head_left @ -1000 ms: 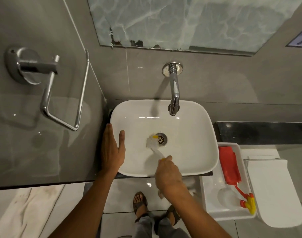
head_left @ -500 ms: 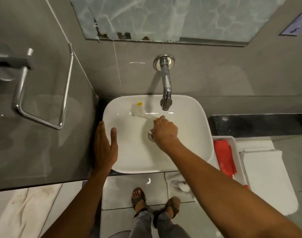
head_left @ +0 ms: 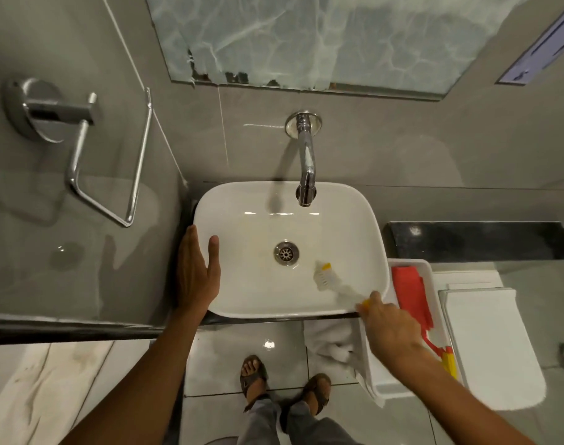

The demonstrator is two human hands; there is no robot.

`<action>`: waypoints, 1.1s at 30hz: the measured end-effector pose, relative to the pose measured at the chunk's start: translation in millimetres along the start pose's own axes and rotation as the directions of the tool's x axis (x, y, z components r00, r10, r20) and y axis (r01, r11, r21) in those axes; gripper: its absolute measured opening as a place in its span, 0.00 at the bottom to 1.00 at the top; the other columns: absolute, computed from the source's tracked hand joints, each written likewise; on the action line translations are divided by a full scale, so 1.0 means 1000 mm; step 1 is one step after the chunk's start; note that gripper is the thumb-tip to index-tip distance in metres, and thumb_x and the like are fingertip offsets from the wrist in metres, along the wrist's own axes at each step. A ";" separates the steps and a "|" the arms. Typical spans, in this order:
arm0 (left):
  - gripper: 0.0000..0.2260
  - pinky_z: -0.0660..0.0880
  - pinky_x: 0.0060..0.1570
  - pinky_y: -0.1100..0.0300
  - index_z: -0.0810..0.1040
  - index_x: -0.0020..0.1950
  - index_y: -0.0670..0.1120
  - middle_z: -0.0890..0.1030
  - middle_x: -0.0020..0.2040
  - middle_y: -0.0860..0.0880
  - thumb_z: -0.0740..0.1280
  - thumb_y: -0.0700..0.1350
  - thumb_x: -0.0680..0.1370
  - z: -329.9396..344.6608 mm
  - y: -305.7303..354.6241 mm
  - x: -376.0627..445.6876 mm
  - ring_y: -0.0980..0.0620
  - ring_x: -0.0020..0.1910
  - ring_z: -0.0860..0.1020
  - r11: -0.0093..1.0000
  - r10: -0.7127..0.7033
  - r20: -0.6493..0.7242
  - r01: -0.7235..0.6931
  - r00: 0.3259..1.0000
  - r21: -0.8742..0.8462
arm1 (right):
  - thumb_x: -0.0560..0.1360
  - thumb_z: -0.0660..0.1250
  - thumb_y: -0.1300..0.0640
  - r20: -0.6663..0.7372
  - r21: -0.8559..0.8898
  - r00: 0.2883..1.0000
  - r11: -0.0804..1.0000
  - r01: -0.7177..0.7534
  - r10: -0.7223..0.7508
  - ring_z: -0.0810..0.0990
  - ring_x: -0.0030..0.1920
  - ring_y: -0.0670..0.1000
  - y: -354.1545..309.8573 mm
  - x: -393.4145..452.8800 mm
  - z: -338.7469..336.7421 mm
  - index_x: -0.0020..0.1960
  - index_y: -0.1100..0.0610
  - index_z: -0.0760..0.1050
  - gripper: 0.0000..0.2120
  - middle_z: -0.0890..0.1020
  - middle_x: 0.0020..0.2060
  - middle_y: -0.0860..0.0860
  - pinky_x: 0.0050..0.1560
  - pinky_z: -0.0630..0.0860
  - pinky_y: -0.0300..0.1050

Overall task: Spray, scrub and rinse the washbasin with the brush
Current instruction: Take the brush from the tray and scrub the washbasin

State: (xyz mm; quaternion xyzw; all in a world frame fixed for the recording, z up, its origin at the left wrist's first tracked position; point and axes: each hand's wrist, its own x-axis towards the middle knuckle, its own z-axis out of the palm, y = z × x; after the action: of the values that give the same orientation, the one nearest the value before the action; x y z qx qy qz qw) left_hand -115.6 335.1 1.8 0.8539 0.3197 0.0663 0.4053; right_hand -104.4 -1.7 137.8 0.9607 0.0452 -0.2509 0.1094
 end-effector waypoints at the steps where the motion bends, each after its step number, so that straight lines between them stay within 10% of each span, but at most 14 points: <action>1: 0.42 0.55 0.84 0.47 0.51 0.88 0.52 0.57 0.88 0.50 0.43 0.76 0.80 0.000 0.000 0.000 0.47 0.87 0.57 1.000 0.000 0.002 0.000 1.000 -0.006 | 0.88 0.52 0.43 0.025 0.051 1.000 0.999 0.010 -0.011 0.86 0.54 0.54 -0.014 -0.008 0.004 0.76 0.54 0.63 0.22 0.85 0.57 0.53 0.50 0.82 0.47; 13: 0.47 0.52 0.82 0.52 0.55 0.88 0.50 0.60 0.87 0.48 0.40 0.78 0.78 0.000 0.002 -0.003 0.46 0.86 0.59 0.999 0.013 -0.031 -0.014 0.999 -0.034 | 0.87 0.57 0.54 0.058 0.261 0.978 0.949 0.178 -0.200 0.83 0.64 0.58 -0.194 0.031 -0.004 0.72 0.59 0.66 0.16 0.81 0.64 0.55 0.58 0.79 0.51; 24: 0.45 0.55 0.83 0.48 0.54 0.88 0.50 0.59 0.87 0.48 0.42 0.77 0.79 -0.002 0.004 -0.003 0.45 0.86 0.59 1.000 0.027 -0.011 -0.027 1.000 0.007 | 0.84 0.62 0.53 -0.007 0.224 0.990 0.965 -0.135 0.140 0.85 0.60 0.60 -0.056 0.092 -0.016 0.76 0.61 0.63 0.24 0.83 0.61 0.57 0.59 0.79 0.53; 33: 0.32 0.65 0.80 0.45 0.70 0.80 0.43 0.72 0.80 0.42 0.60 0.63 0.83 -0.005 0.036 -0.002 0.41 0.80 0.69 0.952 0.280 -0.111 -0.261 0.954 0.159 | 0.87 0.49 0.40 0.084 0.597 0.989 0.788 -0.149 0.124 0.82 0.61 0.63 -0.056 0.077 0.018 0.67 0.62 0.70 0.27 0.82 0.62 0.62 0.62 0.76 0.56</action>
State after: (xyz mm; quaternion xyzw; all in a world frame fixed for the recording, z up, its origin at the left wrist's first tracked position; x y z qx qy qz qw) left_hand -101.1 320.5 31.1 0.9102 0.2297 0.1547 0.3080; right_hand -54.1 51.2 74.4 0.9412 -0.1085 -0.2629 -0.1822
